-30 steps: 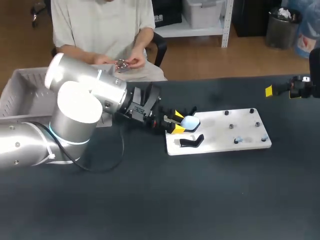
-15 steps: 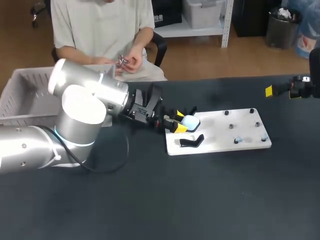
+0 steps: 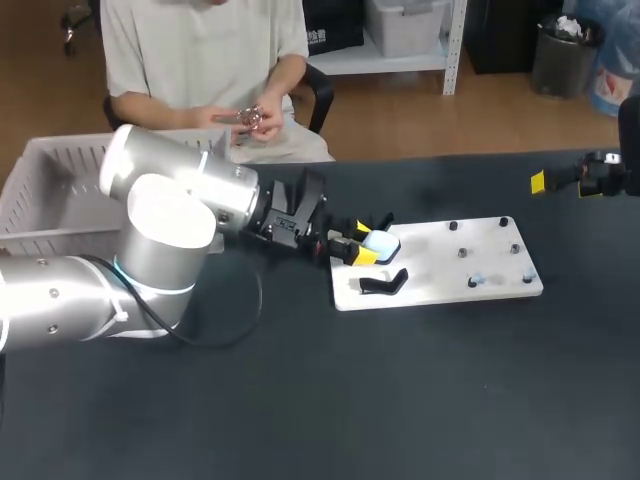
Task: Pick up each earbud case from the left stands, insert the matching earbuds, close the lid, and place the case in the box.
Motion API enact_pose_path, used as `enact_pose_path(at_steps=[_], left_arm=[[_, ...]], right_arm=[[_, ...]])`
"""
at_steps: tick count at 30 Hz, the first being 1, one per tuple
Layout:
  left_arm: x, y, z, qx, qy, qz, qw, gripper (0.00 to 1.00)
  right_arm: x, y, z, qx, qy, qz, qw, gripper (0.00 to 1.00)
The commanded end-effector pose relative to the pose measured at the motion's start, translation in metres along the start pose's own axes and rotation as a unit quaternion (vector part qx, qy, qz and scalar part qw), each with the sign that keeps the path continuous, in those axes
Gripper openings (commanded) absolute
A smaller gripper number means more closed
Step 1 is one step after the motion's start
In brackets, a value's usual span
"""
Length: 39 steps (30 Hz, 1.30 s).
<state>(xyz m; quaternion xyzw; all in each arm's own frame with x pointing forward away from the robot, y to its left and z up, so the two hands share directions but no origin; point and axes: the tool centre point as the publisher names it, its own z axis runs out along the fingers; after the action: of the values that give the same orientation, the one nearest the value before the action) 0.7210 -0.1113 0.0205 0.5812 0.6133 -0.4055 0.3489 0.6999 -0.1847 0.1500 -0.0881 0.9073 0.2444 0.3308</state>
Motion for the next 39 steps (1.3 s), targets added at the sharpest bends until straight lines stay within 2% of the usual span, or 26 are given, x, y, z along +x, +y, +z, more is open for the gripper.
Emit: enact_pose_path(at_steps=[1, 8, 21, 23, 25, 26, 31, 36, 39], left_arm=[[0.002, 0.0, 0.003, -0.005, -0.006, 0.001, 1.0, 0.44], [0.003, 0.001, 0.005, -0.006, -0.006, 0.001, 1.0, 0.41], [0.004, 0.002, 0.009, -0.008, -0.006, 0.007, 1.0, 0.29], [0.003, 0.002, 0.009, -0.009, -0.007, 0.008, 1.0, 0.23], [0.002, 0.001, 0.009, -0.01, -0.009, 0.01, 1.0, 0.04], [0.001, 0.0, 0.008, -0.011, -0.01, 0.012, 1.0, 0.0], [-0.01, -0.008, -0.007, -0.02, -0.028, 0.031, 0.999, 0.0], [-0.033, -0.023, -0.027, -0.033, -0.068, 0.051, 0.996, 0.0], [-0.049, -0.033, -0.032, -0.054, -0.094, 0.078, 0.991, 0.0]], right_arm=[[0.0, -0.001, 0.0, -0.002, 0.001, -0.001, 1.0, 1.0], [0.0, -0.001, 0.0, -0.002, 0.001, -0.001, 1.0, 1.0], [0.0, -0.001, 0.0, -0.002, 0.001, -0.001, 1.0, 1.0], [0.0, -0.001, 0.0, -0.002, 0.001, -0.001, 1.0, 1.0], [0.0, -0.001, 0.0, -0.002, 0.001, -0.001, 1.0, 1.0], [0.0, -0.001, 0.0, -0.002, 0.001, -0.001, 1.0, 1.0], [0.0, -0.001, 0.0, -0.002, 0.001, -0.001, 1.0, 1.0], [0.0, -0.001, 0.0, -0.002, 0.001, -0.001, 1.0, 1.0], [0.0, -0.001, 0.0, -0.002, 0.001, -0.001, 1.0, 1.0]])
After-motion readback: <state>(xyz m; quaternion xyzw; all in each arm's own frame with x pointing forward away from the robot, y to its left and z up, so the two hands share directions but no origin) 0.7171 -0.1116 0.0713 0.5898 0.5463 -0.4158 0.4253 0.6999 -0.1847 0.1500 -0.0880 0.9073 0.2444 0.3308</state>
